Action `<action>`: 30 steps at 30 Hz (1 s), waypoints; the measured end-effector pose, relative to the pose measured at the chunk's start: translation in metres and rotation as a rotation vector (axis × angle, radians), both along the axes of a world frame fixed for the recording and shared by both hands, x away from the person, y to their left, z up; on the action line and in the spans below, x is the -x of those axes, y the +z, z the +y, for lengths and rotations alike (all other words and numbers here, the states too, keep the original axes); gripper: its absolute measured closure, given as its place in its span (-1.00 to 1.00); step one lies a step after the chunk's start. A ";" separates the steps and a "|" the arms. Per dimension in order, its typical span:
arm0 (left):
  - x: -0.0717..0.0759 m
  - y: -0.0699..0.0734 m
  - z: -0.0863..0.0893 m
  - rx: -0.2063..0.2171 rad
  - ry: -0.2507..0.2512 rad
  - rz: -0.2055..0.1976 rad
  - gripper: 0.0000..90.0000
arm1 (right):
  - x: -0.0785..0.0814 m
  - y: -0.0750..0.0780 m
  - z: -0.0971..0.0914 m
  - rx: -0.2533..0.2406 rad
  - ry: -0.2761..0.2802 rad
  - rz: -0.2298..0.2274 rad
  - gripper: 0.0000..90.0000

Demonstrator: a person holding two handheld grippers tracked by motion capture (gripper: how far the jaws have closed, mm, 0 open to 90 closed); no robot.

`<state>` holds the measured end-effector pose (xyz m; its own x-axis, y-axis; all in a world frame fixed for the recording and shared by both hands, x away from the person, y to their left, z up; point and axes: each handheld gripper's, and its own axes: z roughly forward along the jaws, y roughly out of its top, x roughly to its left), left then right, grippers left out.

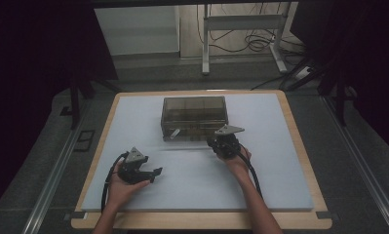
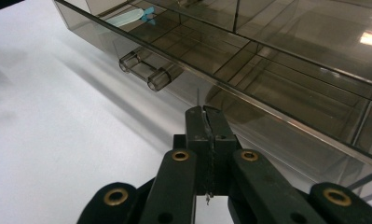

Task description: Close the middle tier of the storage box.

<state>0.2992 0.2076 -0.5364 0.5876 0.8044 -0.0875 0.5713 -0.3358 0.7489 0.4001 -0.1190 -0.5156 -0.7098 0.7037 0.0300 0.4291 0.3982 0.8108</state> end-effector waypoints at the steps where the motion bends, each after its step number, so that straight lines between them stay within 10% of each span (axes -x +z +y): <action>1: 0.000 0.000 0.000 0.000 -0.001 0.000 -0.43 | -0.001 0.000 0.001 0.000 0.000 0.000 0.96; 30: 0.000 0.000 0.000 0.003 -0.003 -0.002 -0.43 | -0.021 0.001 0.014 -0.004 -0.025 0.005 0.96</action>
